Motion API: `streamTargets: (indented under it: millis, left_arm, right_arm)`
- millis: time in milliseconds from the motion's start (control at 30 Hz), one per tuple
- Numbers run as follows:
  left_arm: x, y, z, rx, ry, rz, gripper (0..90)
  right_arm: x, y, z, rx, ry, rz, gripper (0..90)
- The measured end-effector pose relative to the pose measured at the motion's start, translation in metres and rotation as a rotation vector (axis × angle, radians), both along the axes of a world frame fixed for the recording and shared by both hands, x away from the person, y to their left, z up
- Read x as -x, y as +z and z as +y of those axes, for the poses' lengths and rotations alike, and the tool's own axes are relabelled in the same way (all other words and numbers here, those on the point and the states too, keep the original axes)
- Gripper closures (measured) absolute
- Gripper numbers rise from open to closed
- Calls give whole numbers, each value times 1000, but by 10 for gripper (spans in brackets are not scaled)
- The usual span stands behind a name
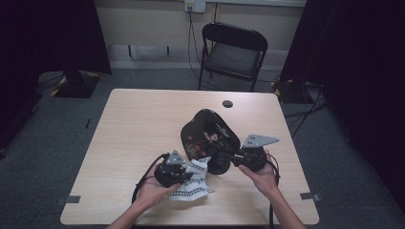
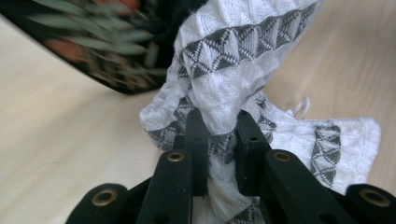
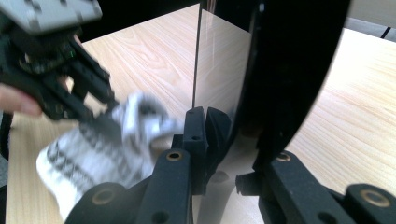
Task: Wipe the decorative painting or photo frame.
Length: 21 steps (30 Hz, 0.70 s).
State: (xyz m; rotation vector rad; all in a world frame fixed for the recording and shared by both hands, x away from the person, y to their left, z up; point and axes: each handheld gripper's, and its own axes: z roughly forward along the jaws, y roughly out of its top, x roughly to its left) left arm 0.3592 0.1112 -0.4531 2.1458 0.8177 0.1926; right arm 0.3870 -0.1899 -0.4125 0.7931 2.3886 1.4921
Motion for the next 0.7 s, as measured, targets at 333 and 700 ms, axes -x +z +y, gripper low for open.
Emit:
streamTargets:
  millis: [333,700]
  left_arm:
    - [-6,39,41,154,106,-83,784]
    - [-14,101,42,264,137,-230,783]
  right_arm:
    - [5,1,3,-18,13,22,791]
    - [10,1,4,-54,8,55,791]
